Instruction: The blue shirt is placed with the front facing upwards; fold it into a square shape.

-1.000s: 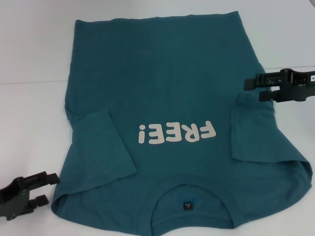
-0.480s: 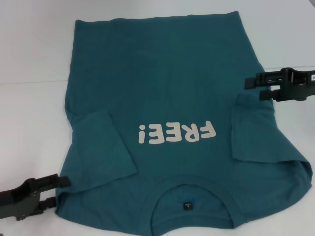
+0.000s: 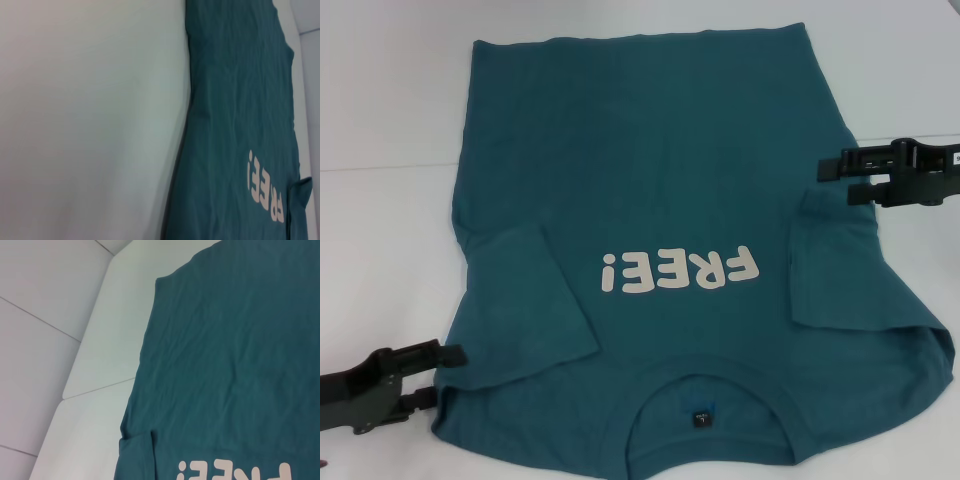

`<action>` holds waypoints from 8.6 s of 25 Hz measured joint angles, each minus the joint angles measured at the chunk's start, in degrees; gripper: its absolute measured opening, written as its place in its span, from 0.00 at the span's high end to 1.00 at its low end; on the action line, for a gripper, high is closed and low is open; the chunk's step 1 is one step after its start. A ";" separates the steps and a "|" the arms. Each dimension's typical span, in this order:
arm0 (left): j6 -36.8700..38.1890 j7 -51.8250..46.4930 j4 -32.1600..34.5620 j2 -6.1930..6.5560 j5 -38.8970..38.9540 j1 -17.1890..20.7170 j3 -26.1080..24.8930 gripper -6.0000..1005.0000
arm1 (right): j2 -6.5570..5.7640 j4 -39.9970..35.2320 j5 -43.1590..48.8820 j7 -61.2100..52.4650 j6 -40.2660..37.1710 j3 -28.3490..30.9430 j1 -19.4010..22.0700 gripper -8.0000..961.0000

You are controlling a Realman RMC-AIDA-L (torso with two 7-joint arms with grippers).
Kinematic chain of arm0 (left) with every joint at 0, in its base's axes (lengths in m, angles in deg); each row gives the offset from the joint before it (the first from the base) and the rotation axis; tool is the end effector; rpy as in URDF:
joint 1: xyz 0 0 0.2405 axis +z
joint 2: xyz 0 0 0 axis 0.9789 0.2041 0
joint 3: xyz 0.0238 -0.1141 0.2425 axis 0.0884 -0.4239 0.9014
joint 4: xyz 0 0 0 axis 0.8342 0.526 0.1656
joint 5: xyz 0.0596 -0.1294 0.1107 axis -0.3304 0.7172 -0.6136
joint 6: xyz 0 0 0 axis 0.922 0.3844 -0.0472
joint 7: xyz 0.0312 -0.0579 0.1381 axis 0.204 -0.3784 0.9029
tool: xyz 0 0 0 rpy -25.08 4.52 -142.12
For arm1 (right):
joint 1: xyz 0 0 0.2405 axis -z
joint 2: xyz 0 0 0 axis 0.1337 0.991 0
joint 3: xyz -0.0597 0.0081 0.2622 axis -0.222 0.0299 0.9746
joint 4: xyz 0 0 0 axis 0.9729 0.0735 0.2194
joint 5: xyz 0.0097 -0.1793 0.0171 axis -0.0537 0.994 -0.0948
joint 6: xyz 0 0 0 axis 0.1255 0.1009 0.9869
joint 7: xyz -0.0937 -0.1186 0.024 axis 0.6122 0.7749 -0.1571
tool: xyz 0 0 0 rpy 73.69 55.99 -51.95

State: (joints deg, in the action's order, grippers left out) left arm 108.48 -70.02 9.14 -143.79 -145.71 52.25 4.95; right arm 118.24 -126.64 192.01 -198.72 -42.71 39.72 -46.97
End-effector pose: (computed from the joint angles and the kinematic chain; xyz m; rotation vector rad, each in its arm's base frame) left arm -0.3282 0.2960 -0.0038 -1.7996 -2.2164 -0.6713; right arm 0.2578 0.3914 0.0857 -2.1622 1.7610 0.5892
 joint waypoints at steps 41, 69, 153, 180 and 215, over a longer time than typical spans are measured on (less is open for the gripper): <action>-0.34 -1.95 0.01 -0.39 -3.31 -2.09 0.50 0.24 | -0.09 0.11 0.02 0.00 0.02 0.68 0.26 0.14; 1.64 -1.36 -0.08 -0.05 -1.35 -3.15 2.05 0.97 | -0.33 0.09 0.21 0.00 -0.43 1.40 0.75 0.15; 3.11 0.78 -0.66 0.18 0.79 -2.78 -1.59 0.99 | 4.51 -5.17 34.27 1.11 2.91 -2.26 2.24 0.31; 4.49 0.79 -0.28 0.35 0.80 -2.68 -1.59 0.99 | 4.62 -8.36 32.58 1.49 -0.39 -0.21 2.08 0.95; 13.04 0.97 3.46 1.48 -3.31 -2.59 -1.07 0.99 | 3.91 -12.48 28.90 2.10 -9.58 0.09 2.97 0.96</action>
State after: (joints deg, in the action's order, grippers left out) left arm 121.52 -69.05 12.60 -142.31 -149.02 49.67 3.88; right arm 122.14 -139.13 220.91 -196.62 -52.29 39.81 -44.00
